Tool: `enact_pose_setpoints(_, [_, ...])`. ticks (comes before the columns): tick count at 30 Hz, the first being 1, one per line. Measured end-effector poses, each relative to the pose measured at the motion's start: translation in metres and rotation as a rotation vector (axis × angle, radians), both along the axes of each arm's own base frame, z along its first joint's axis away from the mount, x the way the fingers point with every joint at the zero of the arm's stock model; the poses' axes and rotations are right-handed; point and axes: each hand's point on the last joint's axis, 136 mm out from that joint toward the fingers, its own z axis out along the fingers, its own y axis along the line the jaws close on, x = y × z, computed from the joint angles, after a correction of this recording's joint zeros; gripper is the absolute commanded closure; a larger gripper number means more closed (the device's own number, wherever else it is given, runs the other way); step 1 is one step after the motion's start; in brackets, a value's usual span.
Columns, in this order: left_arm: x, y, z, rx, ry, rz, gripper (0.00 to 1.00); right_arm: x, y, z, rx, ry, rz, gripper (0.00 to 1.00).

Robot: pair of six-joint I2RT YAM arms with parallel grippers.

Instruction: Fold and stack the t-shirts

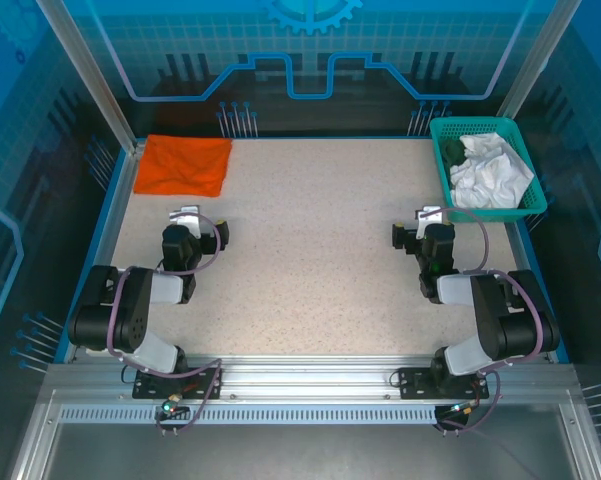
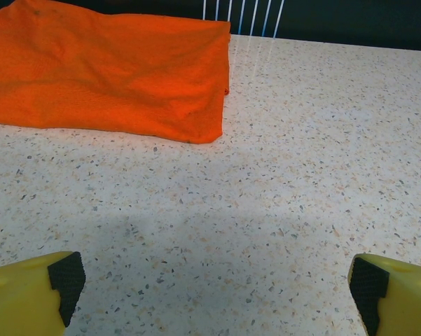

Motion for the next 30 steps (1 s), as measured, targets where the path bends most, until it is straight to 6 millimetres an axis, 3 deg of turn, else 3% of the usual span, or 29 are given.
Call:
enact_pose_setpoints(17, [-0.002,-0.003,-0.001,-0.005,0.014,-0.014,0.01,-0.001,0.002,0.0,-0.003,0.008,0.015,0.0])
enact_pose_setpoints(19, [-0.006,0.001,0.006,0.008,0.024,0.014,0.01,-0.004,0.005,0.004,-0.013,0.029,0.023,0.0])
enact_pose_setpoints(21, [-0.008,0.005,0.026,0.015,0.0,0.048,0.01,-0.004,0.007,0.022,-0.009,0.031,0.004,0.0])
enact_pose_setpoints(24, [-0.005,0.012,0.079,-0.005,-0.112,0.11,0.01,-0.008,0.001,0.074,0.053,-0.047,-0.07,0.0])
enact_pose_setpoints(28, [0.004,0.016,0.151,-0.081,-0.275,0.132,0.01,-0.035,-0.017,0.132,0.158,-0.149,-0.175,0.0])
enact_pose_setpoints(30, [0.005,0.023,0.172,-0.196,-0.329,0.149,0.01,-0.049,-0.031,0.15,0.214,-0.16,-0.245,0.0])
